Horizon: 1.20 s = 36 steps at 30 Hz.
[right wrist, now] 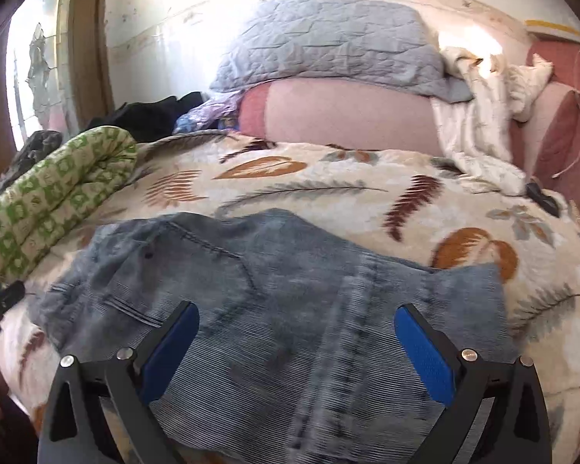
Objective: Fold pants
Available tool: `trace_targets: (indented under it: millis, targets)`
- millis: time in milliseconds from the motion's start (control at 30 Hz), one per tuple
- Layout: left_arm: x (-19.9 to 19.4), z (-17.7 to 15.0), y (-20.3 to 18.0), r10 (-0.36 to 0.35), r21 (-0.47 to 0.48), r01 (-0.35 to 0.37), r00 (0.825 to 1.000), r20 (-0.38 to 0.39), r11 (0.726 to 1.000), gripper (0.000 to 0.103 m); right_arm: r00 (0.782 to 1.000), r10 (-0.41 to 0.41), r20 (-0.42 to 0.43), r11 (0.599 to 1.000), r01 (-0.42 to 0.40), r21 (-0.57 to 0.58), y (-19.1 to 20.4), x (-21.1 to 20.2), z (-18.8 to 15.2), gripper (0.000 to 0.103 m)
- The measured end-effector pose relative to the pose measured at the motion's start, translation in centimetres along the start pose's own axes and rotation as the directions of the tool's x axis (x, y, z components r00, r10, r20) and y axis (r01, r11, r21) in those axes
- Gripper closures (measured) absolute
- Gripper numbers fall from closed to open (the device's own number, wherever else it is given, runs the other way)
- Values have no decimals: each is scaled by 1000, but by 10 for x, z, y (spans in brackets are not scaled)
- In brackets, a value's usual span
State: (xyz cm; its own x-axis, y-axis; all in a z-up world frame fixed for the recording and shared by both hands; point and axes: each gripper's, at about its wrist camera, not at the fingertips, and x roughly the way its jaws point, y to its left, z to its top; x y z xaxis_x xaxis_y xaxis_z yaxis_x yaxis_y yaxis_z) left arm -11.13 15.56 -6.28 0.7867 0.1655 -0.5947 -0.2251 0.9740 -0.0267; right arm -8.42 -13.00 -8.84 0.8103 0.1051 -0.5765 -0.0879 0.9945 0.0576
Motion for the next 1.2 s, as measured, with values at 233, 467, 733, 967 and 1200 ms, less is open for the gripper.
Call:
trace_targets:
  millis: [233,467,733,967,1200]
  targets:
    - [11,-2,6,21,-48,-22,999,-27,999,9,974,212,-79,975,-217,-52,63,28,52,0]
    - [17,-3,8,-48,-88,43,997,-62,995,9,916,321,-238,925,-358,-128,144,69,107,0]
    - [31,-4,-1,-83,-55,77,991,-108,996,9,827,327,-457,872,-451,-193,221,119,125,0]
    - [41,-5,-9,-119,-36,115,984,-131,993,9,775,229,-589,852,-452,-263,257,158,117,0]
    - [52,-6,-12,-184,-87,171,969,-166,981,9,745,139,-652,863,-414,-289,267,184,109,1]
